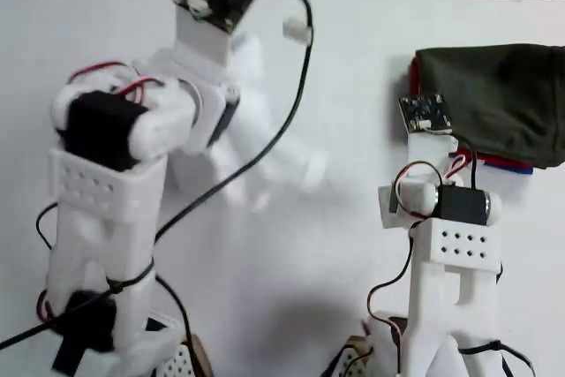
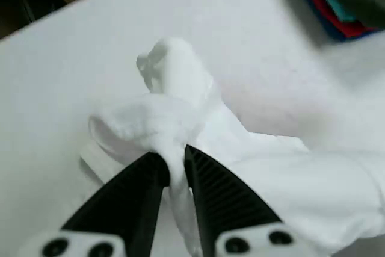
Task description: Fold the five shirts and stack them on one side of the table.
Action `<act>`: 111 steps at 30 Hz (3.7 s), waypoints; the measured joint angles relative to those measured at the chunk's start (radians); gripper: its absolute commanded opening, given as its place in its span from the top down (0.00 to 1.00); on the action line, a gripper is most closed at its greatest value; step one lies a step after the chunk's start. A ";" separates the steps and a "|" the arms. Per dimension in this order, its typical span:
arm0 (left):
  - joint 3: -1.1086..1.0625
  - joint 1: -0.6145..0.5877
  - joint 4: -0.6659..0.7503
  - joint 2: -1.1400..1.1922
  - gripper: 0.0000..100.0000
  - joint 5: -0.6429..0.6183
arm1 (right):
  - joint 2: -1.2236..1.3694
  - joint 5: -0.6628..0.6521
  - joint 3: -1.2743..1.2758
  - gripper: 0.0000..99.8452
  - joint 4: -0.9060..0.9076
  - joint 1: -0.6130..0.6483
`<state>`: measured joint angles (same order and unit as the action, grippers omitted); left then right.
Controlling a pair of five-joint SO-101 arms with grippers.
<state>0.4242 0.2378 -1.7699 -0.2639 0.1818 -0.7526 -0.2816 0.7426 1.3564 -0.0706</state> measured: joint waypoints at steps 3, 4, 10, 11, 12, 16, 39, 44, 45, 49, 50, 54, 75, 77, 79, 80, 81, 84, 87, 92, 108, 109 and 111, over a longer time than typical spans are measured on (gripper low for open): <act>-0.245 -0.003 0.000 -0.049 0.97 0.087 | 0.000 0.000 -0.046 0.85 0.000 0.000; -0.328 -0.011 0.000 -0.057 0.97 0.114 | 0.000 0.000 -0.064 0.85 0.000 0.000; -0.761 -0.147 0.129 -0.069 0.82 0.172 | 0.000 0.002 -0.137 0.85 0.000 0.037; -0.810 -0.178 0.160 -0.069 0.80 0.172 | 0.000 0.002 -0.137 0.85 0.000 0.058; -0.852 -0.209 0.187 -0.069 0.79 0.172 | 0.000 0.008 -0.137 0.84 0.000 0.080; -0.910 -0.333 0.255 -0.069 0.79 0.172 | 0.000 0.060 -0.138 0.74 -0.002 0.195; -0.908 -0.999 0.273 -0.069 0.79 0.173 | 0.457 0.288 -0.396 0.70 -0.245 0.736; -0.908 -1.152 0.299 -0.069 0.79 0.173 | 0.598 0.385 -0.500 0.70 -0.226 0.864; -0.908 -1.183 0.316 -0.069 0.79 0.173 | 0.624 0.408 -0.522 0.70 -0.216 0.884; -0.908 -1.287 0.381 -0.069 0.79 0.173 | 0.723 0.474 -0.603 0.70 -0.178 0.919; -0.908 -1.301 0.388 -0.069 0.79 0.173 | 0.750 0.480 -0.620 0.70 -0.175 0.924; -0.908 -1.324 0.394 -0.069 0.79 0.221 | 0.865 0.488 -0.678 0.70 -0.175 0.939; -0.908 -1.327 0.423 -0.069 0.79 0.264 | 0.974 0.456 -0.790 0.98 -0.115 0.741; -0.908 -1.327 0.434 -0.069 0.79 0.264 | 0.928 0.399 -0.790 0.98 -0.103 0.684; -0.908 -1.327 0.439 -0.069 0.79 0.264 | 0.864 0.338 -0.790 0.98 -0.081 0.634; -0.908 -1.320 0.439 -0.069 0.79 0.264 | 0.830 0.302 -0.790 0.98 -0.068 0.608; -0.908 -1.309 0.439 -0.069 0.79 0.264 | 0.796 0.265 -0.790 0.98 -0.049 0.585; -0.921 -1.252 0.439 -0.069 0.79 0.264 | 0.695 0.164 -0.790 0.98 0.029 0.505; -0.957 -1.158 0.439 -0.069 0.79 0.264 | 0.614 0.080 -0.790 0.98 0.098 0.413; -0.994 -0.953 0.439 -0.069 0.79 0.264 | 0.548 -0.031 -0.790 0.98 0.176 0.249; -0.997 -0.376 0.310 -0.069 0.77 0.364 | 0.543 -0.124 -0.606 0.98 0.167 0.103; -1.007 -0.387 0.325 -0.069 0.75 0.364 | 0.543 -0.124 -0.606 0.98 0.167 0.103; -1.033 -0.417 0.368 -0.069 0.74 0.364 | 0.543 -0.124 -0.606 0.98 0.167 0.103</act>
<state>-0.6084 -0.1795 -1.4016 -0.3330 0.5455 -0.2094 -0.4058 0.1366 1.5236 0.0322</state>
